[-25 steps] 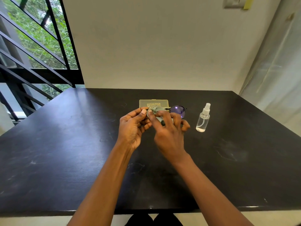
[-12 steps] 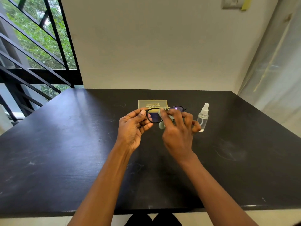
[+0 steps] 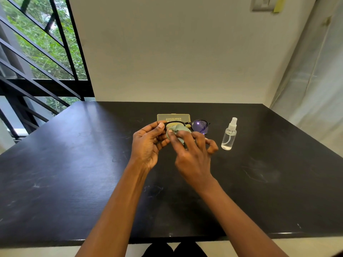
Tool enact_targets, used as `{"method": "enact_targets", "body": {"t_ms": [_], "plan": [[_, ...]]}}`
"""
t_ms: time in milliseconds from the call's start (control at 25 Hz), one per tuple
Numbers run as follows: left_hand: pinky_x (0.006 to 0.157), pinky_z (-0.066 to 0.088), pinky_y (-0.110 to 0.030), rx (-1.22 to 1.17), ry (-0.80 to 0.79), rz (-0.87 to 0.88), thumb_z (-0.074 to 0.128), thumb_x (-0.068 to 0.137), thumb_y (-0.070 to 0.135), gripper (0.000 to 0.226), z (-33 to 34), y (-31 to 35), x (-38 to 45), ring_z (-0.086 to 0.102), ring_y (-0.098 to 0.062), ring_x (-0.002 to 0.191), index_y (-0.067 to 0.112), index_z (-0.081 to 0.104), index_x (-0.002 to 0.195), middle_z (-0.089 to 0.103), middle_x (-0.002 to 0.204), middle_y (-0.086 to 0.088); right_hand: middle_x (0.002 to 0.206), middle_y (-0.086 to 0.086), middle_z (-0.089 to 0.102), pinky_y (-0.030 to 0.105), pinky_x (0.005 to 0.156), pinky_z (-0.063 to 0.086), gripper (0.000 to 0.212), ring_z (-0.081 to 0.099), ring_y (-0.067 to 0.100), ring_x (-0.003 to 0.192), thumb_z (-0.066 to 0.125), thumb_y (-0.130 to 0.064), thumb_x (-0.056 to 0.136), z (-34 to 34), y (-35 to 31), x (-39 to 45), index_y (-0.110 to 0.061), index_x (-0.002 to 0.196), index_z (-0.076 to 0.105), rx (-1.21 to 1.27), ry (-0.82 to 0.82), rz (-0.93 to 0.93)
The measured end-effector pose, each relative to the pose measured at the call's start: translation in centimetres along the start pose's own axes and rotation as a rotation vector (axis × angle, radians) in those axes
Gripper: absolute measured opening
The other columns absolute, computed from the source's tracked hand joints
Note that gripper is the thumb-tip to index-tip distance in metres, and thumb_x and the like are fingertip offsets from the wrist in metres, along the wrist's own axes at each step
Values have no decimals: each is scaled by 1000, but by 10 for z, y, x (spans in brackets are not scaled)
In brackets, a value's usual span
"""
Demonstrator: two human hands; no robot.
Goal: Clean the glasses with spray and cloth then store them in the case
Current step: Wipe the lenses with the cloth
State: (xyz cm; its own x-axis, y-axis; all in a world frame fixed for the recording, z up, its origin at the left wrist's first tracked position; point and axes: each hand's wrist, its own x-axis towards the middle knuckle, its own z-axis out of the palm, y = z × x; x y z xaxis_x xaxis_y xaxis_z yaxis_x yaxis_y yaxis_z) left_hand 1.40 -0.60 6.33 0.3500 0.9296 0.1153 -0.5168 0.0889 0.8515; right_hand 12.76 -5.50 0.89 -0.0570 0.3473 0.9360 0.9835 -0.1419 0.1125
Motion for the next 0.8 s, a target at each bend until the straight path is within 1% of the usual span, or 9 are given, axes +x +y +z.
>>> {"method": "enact_targets", "body": {"t_ms": [80,200,280,400,560,680,800], "plan": [[54,57,-22,-18,-7,0,51,89,6,15,-2,1,1,67,-12,61,4,66,94,71,69,-4,112,-7,45,41,75,30,42,43,19,102,51,-8,81,-3,7,-5,-25,119,54,-29,12,-5],[54,57,-22,-28,-11,-5,51,90,6,15,-3,1,1,65,-12,57,5,65,93,70,66,-6,111,-8,45,38,77,24,39,43,19,100,53,-10,79,-8,18,-6,-24,115,62,-77,15,50],[55,58,-22,-30,-13,-8,50,90,5,15,-1,0,1,65,-12,56,6,66,91,70,65,-6,110,-7,44,37,74,23,38,41,21,98,51,-12,79,-7,24,-1,-21,113,65,-65,8,94],[55,58,-23,-31,-8,-10,50,90,5,16,0,-1,0,66,-12,58,6,66,89,70,66,-6,111,-5,44,39,71,27,39,40,23,97,48,-11,79,-3,23,9,-18,114,65,-33,-27,115],[57,58,-23,-10,-11,-12,51,89,6,15,0,-1,-1,66,-12,59,6,66,91,71,67,-5,111,-3,56,38,70,23,43,40,23,99,48,-10,77,-3,11,16,-21,116,63,-22,-37,97],[59,59,-24,-6,-15,-13,51,89,6,15,2,-3,-3,66,-13,63,6,67,90,72,70,-4,115,-5,48,41,71,31,44,42,21,99,49,-9,80,-1,2,14,-24,120,56,34,-55,43],[60,59,-25,-13,-4,-13,51,89,6,16,1,-4,-3,67,-14,66,7,67,89,73,73,-3,116,-6,42,43,68,41,43,42,20,98,48,-7,82,0,3,7,-25,120,59,71,-62,-1]]}}
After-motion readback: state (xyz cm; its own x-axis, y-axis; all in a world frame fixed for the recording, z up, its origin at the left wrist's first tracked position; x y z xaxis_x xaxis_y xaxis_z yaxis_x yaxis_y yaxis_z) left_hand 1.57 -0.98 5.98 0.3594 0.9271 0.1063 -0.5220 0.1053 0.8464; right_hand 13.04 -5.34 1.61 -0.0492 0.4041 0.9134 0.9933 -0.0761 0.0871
